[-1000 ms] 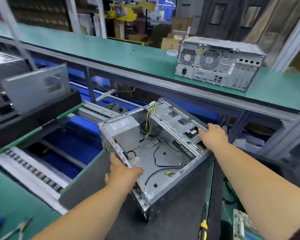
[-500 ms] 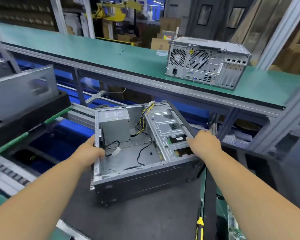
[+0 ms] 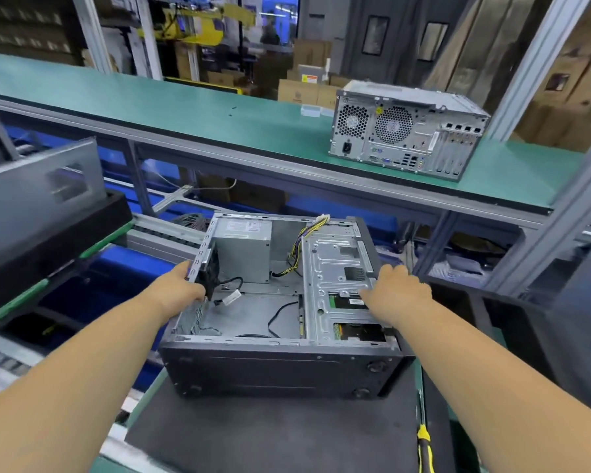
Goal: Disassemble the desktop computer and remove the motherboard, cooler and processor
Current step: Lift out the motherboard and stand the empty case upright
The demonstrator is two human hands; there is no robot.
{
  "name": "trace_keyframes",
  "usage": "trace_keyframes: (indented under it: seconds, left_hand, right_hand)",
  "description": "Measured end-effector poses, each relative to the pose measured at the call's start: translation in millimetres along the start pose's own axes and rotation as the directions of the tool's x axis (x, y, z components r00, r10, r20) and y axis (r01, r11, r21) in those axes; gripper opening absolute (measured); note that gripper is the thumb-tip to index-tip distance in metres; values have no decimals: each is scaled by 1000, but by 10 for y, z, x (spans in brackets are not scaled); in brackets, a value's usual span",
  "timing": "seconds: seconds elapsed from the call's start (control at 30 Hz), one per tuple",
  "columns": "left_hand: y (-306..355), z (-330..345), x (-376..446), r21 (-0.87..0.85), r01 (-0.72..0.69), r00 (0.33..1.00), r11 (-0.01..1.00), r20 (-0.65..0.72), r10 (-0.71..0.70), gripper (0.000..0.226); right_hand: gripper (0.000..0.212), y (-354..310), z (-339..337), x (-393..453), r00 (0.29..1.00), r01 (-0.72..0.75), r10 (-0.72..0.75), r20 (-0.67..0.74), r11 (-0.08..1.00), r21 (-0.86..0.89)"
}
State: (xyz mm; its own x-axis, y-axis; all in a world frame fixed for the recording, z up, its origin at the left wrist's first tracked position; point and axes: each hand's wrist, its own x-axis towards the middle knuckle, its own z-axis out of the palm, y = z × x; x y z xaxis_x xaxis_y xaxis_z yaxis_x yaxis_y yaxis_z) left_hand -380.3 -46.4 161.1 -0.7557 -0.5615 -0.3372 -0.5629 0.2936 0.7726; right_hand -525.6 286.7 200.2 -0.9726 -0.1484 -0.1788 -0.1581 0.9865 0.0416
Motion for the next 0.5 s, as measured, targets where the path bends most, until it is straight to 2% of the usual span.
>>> trace_keyframes:
  seconds: [0.07,0.13,0.2,0.23,0.3,0.37,0.4,0.47,0.5]
  left_hand:
    - [23,52,-183,19,43,995,999,-91,-41,85]
    - [14,138,-402,110,121,972,987,-216,-95,91]
    - [-20,256,-637,233,216,912,948,-395,-111,99]
    - [-37,320,-748,224,244,871,943,-478,-112,103]
    - [-80,447,-929,87,260,804,962,-571,-166,110]
    - [-99,583,-1046,-135,281,763,950,-569,-307,116]
    - [-90,662,-1083,-275,292,752,916,-526,-398,118]
    - [-53,840,-1098,-555,284,745,782,-385,-545,122]
    - [-33,935,-1080,-637,285,742,716,-327,-586,122]
  right_hand:
    - [66,-33,39,107,995,82,-81,-63,997,11]
    - [67,-42,64,245,985,155,-151,-88,987,35]
    - [68,-40,73,409,978,197,-190,-87,977,79]
    - [69,-39,73,497,977,205,-197,-81,973,109]
    - [69,-40,84,671,977,212,-203,-67,960,182]
    - [72,-47,125,815,975,220,-217,-40,947,236]
    - [72,-48,153,866,975,217,-220,-18,942,255]
    - [70,-37,210,924,975,208,-222,13,931,301]
    - [69,-28,234,935,974,210,-226,12,923,321]
